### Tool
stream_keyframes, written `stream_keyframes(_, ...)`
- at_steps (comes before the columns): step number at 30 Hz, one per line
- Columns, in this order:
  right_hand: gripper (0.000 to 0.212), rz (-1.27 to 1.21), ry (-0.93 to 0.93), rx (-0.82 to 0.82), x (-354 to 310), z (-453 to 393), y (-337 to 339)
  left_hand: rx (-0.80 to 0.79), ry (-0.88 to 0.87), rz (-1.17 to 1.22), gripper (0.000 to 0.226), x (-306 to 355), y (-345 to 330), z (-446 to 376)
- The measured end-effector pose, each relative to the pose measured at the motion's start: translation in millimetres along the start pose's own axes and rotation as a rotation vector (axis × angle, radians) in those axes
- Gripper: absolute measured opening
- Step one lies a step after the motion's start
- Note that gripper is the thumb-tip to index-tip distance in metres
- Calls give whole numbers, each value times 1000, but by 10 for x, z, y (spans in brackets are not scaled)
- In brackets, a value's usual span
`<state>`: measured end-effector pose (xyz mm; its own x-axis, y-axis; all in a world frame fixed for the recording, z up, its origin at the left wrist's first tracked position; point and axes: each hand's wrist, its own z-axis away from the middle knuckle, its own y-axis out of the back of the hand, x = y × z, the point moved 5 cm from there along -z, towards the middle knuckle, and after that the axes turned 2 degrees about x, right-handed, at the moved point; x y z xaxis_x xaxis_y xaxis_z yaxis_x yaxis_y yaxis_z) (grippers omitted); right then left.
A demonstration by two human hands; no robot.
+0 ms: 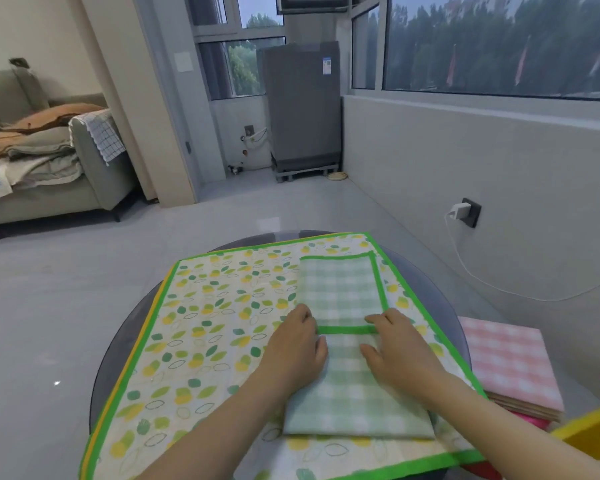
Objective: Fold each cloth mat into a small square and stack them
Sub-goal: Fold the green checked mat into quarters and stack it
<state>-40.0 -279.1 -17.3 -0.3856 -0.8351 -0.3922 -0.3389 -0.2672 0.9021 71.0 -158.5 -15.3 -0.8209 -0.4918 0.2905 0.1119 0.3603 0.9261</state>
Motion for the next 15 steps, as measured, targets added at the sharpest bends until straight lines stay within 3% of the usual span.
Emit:
stream_keyframes(2, 42, -135, -129, 10, 108, -91, 15, 49, 139, 168, 14, -96, -4, -76)
stream_keyframes(5, 34, -268, -300, 115, 253, -241, 68, 130, 383, 322, 8, -218, -17, -198)
stream_keyframes(9, 34, -387, -487, 138, 418, -382, 37, 141, 580, 315, 25, -290, -48, -299)
stream_keyframes(12, 19, -410, -580, 126, 469, -460, -7, 106, 634, 265, 35, -338, -93, -377)
stream_keyframes(15, 36, -380, -618, 124, 497, -512, -38, 101, 698, 281, 39, -404, -127, -444)
